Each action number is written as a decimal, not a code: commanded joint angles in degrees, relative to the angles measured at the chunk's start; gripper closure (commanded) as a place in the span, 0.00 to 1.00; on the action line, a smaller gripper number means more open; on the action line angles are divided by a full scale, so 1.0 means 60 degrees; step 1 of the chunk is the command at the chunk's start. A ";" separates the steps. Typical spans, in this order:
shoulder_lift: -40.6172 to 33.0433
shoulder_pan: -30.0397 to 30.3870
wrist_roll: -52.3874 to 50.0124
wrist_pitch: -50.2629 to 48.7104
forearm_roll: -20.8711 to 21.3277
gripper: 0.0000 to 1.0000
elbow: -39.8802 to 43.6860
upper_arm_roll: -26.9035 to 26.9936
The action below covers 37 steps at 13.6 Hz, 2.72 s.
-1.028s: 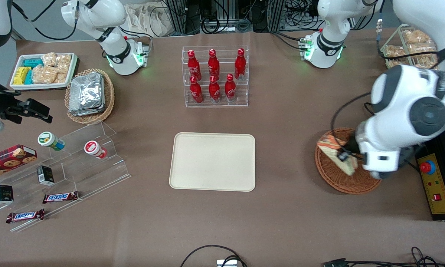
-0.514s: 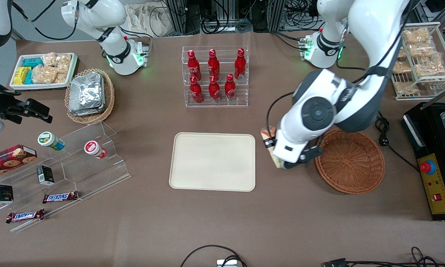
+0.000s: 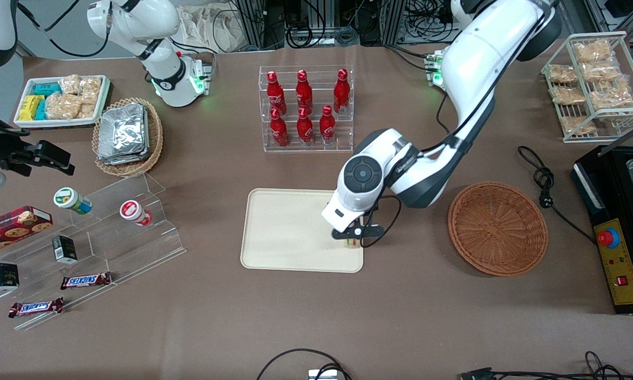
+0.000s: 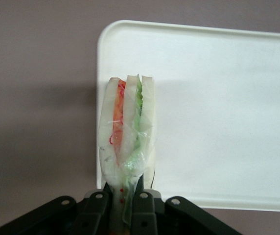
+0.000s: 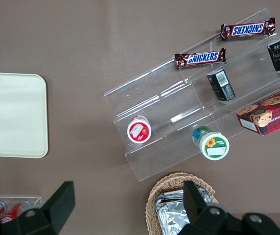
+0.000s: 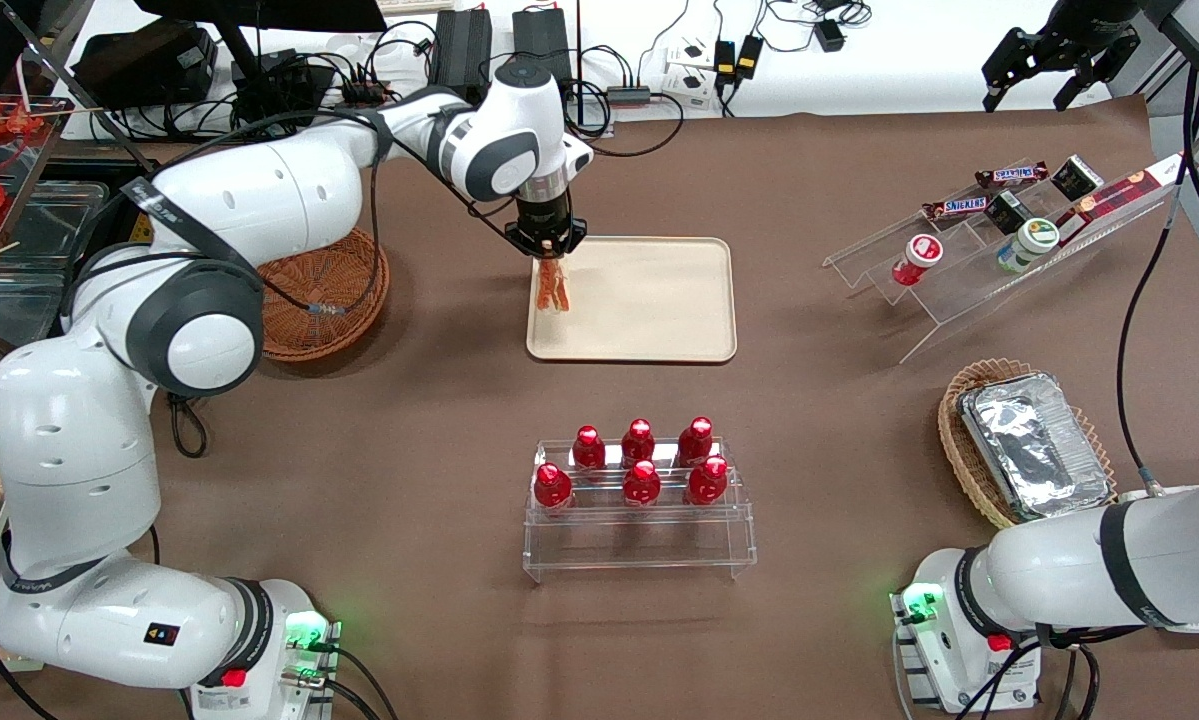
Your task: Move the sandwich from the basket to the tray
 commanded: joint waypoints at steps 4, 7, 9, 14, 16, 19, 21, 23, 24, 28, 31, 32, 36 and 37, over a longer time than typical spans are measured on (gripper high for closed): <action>0.0701 -0.0194 0.0935 0.0389 0.0875 1.00 0.0417 0.0053; 0.0921 -0.0194 0.0847 0.0549 0.0891 0.21 0.0432 0.0068; 0.0877 -0.0150 0.0832 0.0813 0.0848 0.00 0.0432 0.0068; 0.0149 0.0332 0.0525 0.0667 -0.0145 0.00 0.0652 0.0024; -0.0642 0.0711 0.0539 0.0173 -0.0471 0.00 0.0259 0.0053; -0.2689 0.1138 0.0510 -0.0021 -0.0589 0.00 -0.1640 0.0053; -0.4096 0.1840 0.0684 -0.0065 -0.0720 0.00 -0.3135 -0.0005; -0.5255 0.2483 0.1602 -0.0138 -0.0808 0.00 -0.4237 0.0009; -0.5536 0.2806 0.2188 -0.0530 -0.0808 0.00 -0.4299 0.0009; -0.5788 0.4255 0.4298 -0.2332 -0.0955 0.00 -0.3306 0.0039; -0.5788 0.5457 0.5414 -0.3037 -0.1538 0.00 -0.2559 0.0053; -0.5744 0.5881 0.5838 -0.3314 -0.1642 0.00 -0.2310 0.0053; -0.5364 0.6252 0.7498 -0.3478 -0.1483 0.00 -0.1532 0.0083; -0.5348 0.6223 0.7280 -0.3464 -0.1482 0.00 -0.1531 0.0068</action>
